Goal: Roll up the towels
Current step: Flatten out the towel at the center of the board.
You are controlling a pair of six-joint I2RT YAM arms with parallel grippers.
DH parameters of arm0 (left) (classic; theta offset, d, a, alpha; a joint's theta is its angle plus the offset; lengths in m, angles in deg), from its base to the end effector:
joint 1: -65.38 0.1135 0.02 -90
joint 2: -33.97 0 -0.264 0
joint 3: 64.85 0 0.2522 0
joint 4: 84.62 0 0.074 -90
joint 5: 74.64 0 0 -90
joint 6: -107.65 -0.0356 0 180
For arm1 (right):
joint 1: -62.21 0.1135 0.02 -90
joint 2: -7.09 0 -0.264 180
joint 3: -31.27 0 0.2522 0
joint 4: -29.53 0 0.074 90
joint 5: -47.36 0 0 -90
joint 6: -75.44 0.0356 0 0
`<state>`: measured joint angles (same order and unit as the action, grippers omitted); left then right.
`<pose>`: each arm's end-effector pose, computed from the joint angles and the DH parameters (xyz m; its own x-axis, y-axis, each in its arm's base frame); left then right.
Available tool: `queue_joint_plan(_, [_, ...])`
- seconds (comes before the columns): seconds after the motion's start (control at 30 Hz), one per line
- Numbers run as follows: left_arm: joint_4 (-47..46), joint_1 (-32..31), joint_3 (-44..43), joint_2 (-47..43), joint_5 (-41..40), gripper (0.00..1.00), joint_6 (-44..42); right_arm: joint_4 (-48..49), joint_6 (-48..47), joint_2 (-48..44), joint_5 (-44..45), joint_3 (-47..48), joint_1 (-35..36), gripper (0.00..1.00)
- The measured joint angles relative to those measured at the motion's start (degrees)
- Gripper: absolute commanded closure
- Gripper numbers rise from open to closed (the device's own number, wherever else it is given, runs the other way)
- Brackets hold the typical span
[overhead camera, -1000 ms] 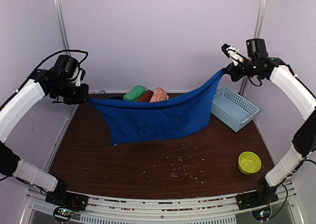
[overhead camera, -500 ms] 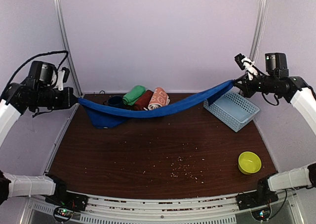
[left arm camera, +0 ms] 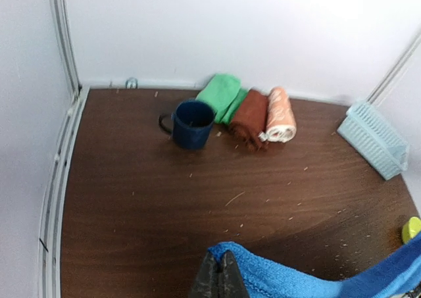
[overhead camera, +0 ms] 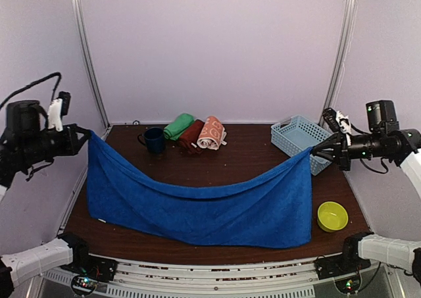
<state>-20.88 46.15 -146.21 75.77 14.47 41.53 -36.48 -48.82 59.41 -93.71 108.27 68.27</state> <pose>0.1112 -0.0382 0.4052 -0.4815 -0.2607 -0.8367 0.1323 0.9222 -0.3635 0.1563 0.0444 0.3641 -0.1784 -0.3747 -0.9098 -0.9046 0.4262 0.0019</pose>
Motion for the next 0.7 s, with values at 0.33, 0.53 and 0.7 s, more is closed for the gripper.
queue_joint_plan(0.33, [-12.35,4.74,10.23,41.4,-2.82,0.85,3.91,20.15,14.36,33.03,15.58,-2.03,0.11,0.76])
queue_joint_plan(0.53, [-18.03,6.99,4.55,51.93,-1.4,0.63,3.43,24.52,21.05,48.19,22.12,9.09,0.39,0.6])
queue_joint_plan(0.7, [-19.34,7.02,6.56,41.55,0.85,0.64,3.52,25.14,22.38,38.53,23.1,8.44,0.44,0.62])
